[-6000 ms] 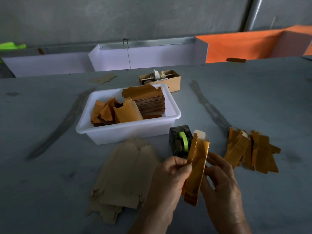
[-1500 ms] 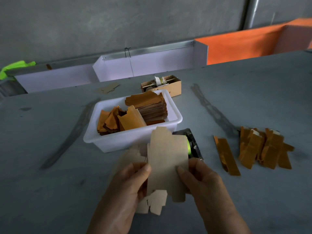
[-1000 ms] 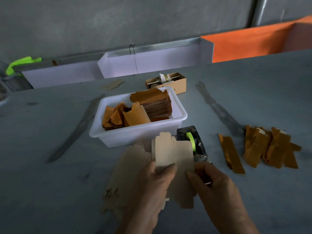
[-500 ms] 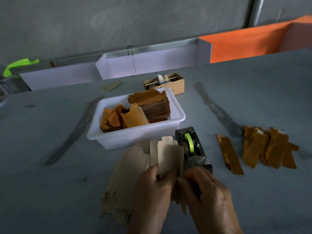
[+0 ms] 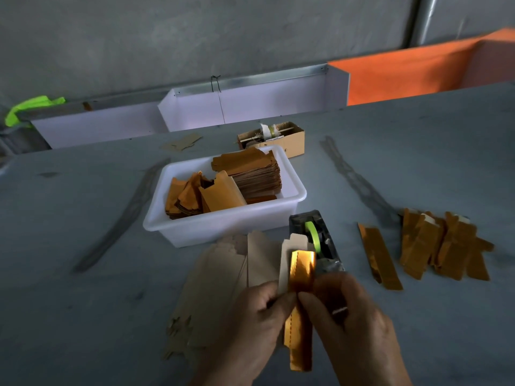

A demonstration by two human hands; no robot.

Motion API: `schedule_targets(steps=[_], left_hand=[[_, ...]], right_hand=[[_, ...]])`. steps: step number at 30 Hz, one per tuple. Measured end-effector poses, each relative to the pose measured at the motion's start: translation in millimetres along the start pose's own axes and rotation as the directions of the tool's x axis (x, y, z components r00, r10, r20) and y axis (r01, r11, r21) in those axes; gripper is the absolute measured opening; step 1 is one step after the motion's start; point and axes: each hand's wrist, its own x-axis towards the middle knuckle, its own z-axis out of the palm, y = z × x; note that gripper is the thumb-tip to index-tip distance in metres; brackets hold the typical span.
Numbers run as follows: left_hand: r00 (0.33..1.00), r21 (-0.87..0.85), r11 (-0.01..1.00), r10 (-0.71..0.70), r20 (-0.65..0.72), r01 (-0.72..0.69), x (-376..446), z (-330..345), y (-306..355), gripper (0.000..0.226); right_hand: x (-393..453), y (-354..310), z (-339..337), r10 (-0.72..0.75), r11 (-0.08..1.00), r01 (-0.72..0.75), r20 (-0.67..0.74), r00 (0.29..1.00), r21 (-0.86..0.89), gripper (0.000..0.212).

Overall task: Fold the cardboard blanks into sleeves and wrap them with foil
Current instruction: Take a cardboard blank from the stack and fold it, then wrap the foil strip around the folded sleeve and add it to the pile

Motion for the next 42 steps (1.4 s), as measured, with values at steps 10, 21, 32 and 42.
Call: schedule_targets(steps=[10, 21, 32, 42], left_hand=[[0.988, 0.019, 1.0, 0.001, -0.153, 0.002, -4, 2, -2, 0.008], [0.863, 0.874, 0.475, 0.48, -0.16, -0.102, -17, 38, 8, 0.058], [0.923, 0.754, 0.646, 0.351, -0.154, -0.12, -23, 41, -2, 0.048], [0.943, -0.161, 0.974, -0.201, -0.266, 0.162, -3, 14, 7, 0.013]], right_hand=[[17, -3, -5, 0.361, 0.719, -0.456, 0.28, 0.89, 0.524, 0.01], [16, -2, 5, 0.396, 0.697, -0.441, 0.21, 0.894, 0.565, 0.01], [16, 2, 2, 0.402, 0.748, -0.458, 0.222, 0.889, 0.48, 0.021], [39, 13, -38, 0.3, 0.868, -0.303, 0.072, 0.951, 0.394, 0.022]])
